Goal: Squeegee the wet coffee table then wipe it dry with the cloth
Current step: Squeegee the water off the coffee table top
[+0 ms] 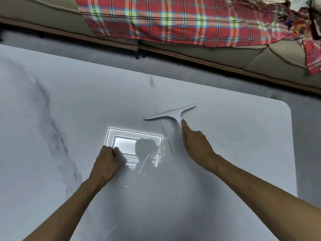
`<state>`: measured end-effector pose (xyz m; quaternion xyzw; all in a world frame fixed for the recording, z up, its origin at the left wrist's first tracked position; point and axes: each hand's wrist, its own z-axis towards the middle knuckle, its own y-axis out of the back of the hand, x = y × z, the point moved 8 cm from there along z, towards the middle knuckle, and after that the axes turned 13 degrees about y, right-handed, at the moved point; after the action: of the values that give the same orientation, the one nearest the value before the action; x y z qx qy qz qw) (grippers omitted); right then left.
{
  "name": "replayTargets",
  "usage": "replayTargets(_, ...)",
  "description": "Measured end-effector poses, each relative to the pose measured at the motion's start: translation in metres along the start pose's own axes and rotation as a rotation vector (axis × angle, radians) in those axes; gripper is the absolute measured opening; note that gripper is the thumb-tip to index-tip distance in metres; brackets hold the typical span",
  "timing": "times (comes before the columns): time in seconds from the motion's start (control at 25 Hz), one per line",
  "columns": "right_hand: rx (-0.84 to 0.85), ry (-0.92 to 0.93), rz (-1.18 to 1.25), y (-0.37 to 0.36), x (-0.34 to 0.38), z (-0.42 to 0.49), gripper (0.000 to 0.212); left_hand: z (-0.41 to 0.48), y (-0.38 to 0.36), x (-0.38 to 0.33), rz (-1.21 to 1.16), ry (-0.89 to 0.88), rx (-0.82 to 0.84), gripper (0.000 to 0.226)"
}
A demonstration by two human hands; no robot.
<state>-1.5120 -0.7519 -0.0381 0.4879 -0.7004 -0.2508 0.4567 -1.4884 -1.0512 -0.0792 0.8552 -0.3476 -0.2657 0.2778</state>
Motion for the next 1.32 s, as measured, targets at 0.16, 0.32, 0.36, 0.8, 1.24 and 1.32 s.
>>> replayTargets(0.16,0.135,0.044,-0.045,-0.028,0.000,-0.068,0.056,-0.018,-0.007,0.015,0.049,-0.052,0.073,0.015)
replayTargets(0.32,0.124,0.116,-0.070,-0.027,0.033,-0.085,0.053,-0.025,0.007,0.050,-0.002,-0.004,-0.003,0.015)
replayTargets(0.36,0.094,0.162,-0.078,-0.029,0.051,-0.078,0.052,-0.027,0.012,0.066,0.014,-0.004,-0.022,0.014)
replayTargets(0.8,0.133,0.140,-0.136,-0.078,0.080,-0.130,0.044,-0.056,0.020,0.199,-0.041,0.119,0.060,0.022)
replayTargets(1.24,0.254,0.610,-0.317,-0.134,0.250,-0.075,0.025,-0.055,0.022,0.249,-0.145,0.192,-0.030,0.016)
replayTargets(1.32,0.253,0.583,-0.315,-0.141,0.236,-0.074,0.030,-0.054,0.018,0.249,-0.051,0.138,-0.033,0.015)
